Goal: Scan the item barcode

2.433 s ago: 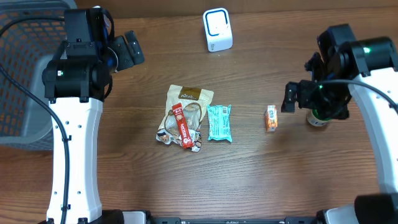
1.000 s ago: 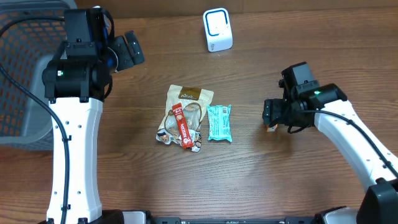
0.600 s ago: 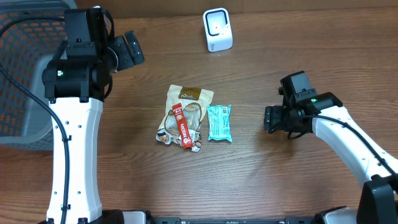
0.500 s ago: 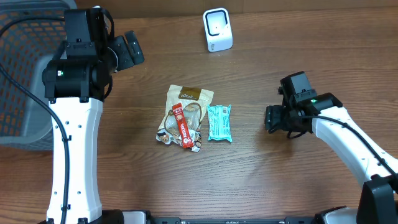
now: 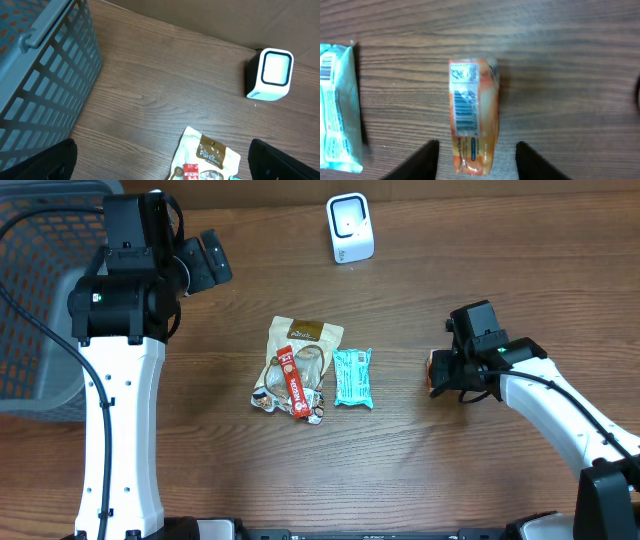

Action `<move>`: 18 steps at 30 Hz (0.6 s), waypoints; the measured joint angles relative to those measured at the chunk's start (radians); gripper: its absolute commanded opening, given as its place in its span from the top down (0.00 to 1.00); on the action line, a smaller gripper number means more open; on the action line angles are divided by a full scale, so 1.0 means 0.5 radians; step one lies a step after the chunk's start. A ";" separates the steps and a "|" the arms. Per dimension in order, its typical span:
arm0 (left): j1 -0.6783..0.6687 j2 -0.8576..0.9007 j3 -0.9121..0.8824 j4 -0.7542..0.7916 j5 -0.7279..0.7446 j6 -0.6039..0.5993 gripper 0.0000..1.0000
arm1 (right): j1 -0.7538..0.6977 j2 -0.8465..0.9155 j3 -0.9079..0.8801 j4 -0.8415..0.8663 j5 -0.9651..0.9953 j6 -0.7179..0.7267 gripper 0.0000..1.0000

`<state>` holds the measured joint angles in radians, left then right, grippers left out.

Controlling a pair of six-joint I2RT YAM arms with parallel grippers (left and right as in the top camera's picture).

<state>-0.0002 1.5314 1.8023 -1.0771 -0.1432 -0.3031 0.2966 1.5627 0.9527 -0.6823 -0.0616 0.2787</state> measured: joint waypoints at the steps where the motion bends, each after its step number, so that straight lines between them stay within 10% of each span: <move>1: 0.000 0.000 0.000 0.000 0.000 0.001 0.00 | 0.002 0.000 0.000 0.023 -0.005 0.007 0.59; 15: 0.000 0.000 0.000 0.000 0.000 0.000 0.00 | 0.014 0.000 0.000 0.171 -0.050 0.011 0.59; 18: 0.000 0.000 0.000 0.000 0.000 0.001 0.00 | 0.014 0.000 0.000 0.195 0.004 -0.004 0.83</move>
<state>-0.0002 1.5314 1.8023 -1.0771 -0.1432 -0.3027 0.3035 1.5627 0.9527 -0.5850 -0.0597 0.2768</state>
